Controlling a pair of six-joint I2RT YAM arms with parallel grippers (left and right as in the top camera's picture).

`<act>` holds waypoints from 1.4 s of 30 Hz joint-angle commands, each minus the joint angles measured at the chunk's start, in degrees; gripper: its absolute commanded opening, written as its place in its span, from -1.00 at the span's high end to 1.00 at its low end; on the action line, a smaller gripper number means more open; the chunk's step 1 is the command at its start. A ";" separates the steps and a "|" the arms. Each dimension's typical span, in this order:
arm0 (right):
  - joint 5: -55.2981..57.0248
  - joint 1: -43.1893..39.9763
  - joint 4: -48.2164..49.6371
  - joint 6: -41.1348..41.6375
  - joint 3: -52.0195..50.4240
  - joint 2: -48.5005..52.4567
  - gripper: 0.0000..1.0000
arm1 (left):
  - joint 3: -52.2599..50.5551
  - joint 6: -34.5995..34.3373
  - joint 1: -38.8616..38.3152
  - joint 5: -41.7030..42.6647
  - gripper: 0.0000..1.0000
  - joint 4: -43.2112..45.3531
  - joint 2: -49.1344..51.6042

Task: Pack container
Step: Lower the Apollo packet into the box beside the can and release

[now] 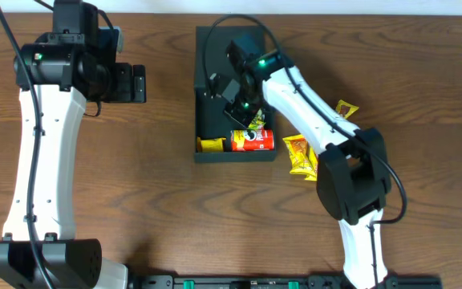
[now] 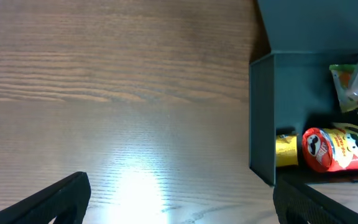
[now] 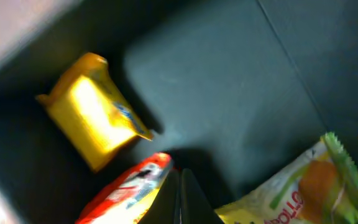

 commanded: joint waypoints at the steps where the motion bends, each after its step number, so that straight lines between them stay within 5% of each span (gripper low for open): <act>1: 3.28 -0.22 0.46 3.74 -0.74 0.11 0.98 | 0.39 0.42 0.42 -0.85 -0.90 -0.17 0.42; 7: 13.22 -1.53 -0.74 9.88 -0.13 -0.31 0.98 | 0.39 0.42 0.42 -0.87 -0.91 0.07 0.42; 42: 10.73 -2.19 -5.35 13.14 -1.66 -6.62 0.97 | 0.39 0.42 0.39 -0.98 -0.91 0.79 0.44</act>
